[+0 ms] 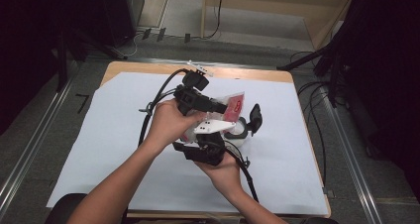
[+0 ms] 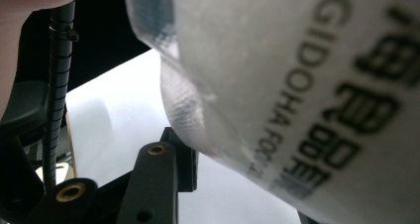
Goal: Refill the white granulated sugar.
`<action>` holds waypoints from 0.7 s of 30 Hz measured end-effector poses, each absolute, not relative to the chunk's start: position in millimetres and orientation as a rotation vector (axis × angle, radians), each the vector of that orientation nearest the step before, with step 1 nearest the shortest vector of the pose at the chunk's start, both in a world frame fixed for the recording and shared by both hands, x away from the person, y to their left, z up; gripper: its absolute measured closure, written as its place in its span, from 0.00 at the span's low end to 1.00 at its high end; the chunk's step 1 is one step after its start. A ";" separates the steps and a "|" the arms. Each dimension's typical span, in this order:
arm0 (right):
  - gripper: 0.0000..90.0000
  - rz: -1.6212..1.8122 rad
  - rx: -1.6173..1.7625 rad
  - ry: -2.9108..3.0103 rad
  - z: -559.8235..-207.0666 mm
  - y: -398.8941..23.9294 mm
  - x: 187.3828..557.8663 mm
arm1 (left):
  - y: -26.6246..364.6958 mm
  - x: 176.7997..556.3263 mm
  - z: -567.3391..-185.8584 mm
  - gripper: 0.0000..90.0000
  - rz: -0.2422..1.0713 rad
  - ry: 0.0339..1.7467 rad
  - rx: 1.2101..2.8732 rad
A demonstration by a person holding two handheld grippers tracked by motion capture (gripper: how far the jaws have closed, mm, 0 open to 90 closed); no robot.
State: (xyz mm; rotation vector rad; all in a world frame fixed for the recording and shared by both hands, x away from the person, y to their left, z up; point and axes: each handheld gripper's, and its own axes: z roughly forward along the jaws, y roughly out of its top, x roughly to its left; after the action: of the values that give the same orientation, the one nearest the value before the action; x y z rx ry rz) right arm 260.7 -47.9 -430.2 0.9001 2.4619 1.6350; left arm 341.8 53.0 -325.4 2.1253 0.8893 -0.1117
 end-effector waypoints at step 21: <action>0.71 1.637 0.897 2.463 -430.3 -47.8 260.7 | 52.7 341.4 -325.4 0.80 -0.111 0.888 2.126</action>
State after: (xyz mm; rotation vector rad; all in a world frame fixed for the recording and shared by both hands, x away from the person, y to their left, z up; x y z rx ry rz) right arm 260.7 -47.8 -430.3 0.8971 2.4632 1.6369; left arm 341.4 52.7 -325.4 2.1257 0.8879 -0.1109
